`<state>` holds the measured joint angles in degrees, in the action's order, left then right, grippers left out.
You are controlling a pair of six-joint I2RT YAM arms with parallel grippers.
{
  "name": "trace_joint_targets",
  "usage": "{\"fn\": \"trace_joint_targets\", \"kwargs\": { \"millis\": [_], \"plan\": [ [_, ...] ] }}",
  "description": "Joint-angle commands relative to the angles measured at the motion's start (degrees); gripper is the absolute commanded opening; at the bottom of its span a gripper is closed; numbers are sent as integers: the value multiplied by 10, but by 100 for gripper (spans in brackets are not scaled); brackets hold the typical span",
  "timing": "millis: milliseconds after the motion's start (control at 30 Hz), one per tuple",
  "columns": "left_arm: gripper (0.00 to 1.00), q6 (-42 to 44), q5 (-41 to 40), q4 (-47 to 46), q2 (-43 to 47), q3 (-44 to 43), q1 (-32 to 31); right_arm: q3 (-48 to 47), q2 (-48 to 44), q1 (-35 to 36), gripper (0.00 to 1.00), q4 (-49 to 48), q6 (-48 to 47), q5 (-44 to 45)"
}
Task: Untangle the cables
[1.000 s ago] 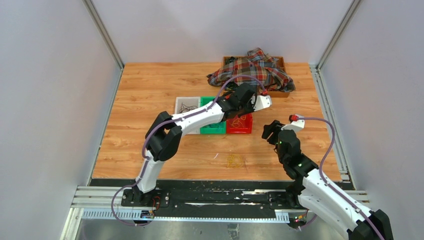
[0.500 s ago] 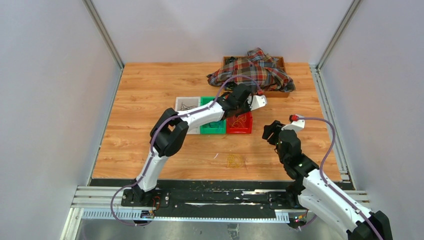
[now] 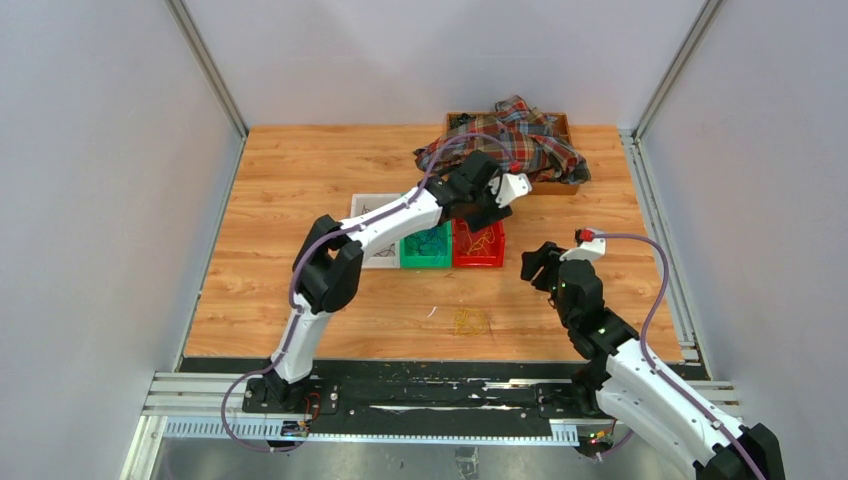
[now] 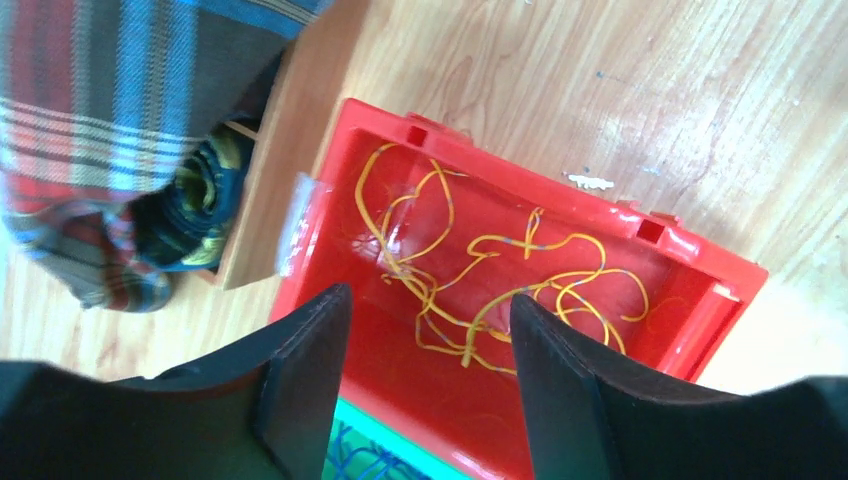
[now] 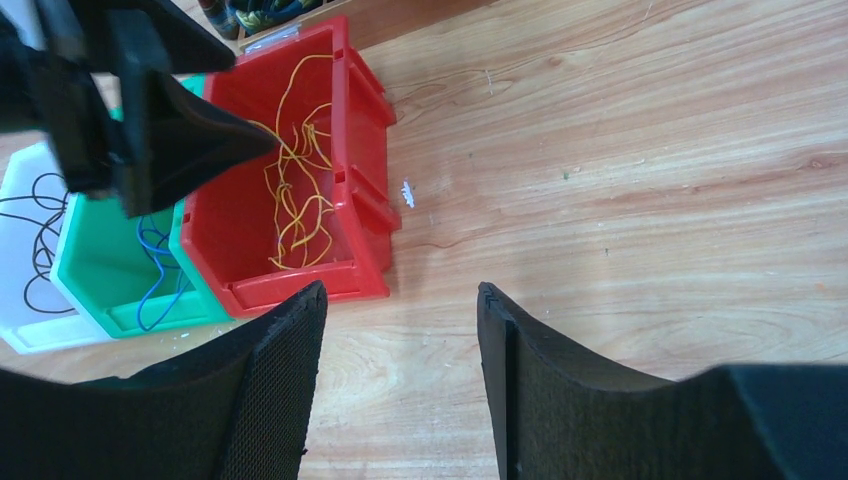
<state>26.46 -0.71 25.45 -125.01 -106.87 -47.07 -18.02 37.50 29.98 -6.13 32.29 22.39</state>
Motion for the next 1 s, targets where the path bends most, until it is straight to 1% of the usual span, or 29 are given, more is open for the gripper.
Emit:
{"fn": "trace_joint_targets", "kwargs": {
  "millis": [0,67,200,300,400,500,567,700,800,967],
  "plan": [
    [71,-57,36,38,61,-27,14,5,-5,-7,57,-13,-6,-11],
    [80,-67,47,62,68,-37,18,6,-5,-7,59,-13,-8,-11],
    [86,-80,68,89,96,-43,24,3,-2,-8,65,-9,-24,-31],
    [96,-80,82,102,125,-36,28,-11,16,-7,69,16,-29,-62],
    [100,-75,88,128,156,-29,28,-17,34,2,70,42,-29,-104],
    [98,-67,108,170,192,-10,33,-2,37,40,71,49,-34,-122],
    [98,-57,129,190,224,25,37,13,36,79,71,44,-38,-128],
    [98,-26,162,191,306,147,37,30,56,143,71,27,-41,-148],
    [98,-26,166,192,346,221,37,40,94,160,70,-3,-36,-170],
    [100,-19,182,193,386,290,41,28,187,173,66,-68,-62,-200]
  ]
}}
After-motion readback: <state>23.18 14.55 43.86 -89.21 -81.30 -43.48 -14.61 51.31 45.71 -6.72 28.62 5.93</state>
